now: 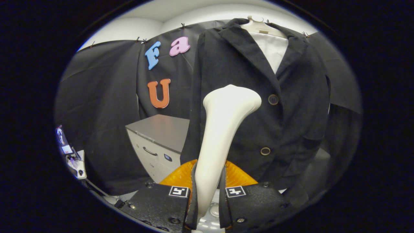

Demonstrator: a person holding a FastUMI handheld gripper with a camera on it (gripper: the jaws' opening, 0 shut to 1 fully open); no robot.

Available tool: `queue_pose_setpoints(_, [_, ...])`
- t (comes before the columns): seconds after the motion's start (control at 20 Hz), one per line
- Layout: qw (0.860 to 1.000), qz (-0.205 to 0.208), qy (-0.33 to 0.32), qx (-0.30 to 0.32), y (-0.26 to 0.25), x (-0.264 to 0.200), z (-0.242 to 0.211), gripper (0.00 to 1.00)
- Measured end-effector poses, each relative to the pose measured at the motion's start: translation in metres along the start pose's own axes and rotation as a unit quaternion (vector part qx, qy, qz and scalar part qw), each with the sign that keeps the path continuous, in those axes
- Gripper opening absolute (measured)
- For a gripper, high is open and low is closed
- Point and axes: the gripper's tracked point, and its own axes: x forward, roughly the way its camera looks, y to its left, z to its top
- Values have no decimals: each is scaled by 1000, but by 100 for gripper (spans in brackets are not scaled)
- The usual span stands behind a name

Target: Iron the clothes twice with a garment steamer, once on the left side and once on the right side.

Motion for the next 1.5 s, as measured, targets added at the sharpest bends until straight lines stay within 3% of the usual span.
queue_pose_setpoints(0.65, [991, -28, 125, 39, -4, 17, -159, 29])
queue_pose_setpoints(0.9, [985, -47, 154, 56, -8, 19, -199, 28])
queue_pose_setpoints(1.15, [986, -65, 134, 71, -10, 4, -183, 28])
queue_pose_setpoints(1.5, [993, -104, 43, 42, -43, -102, -97, 28])
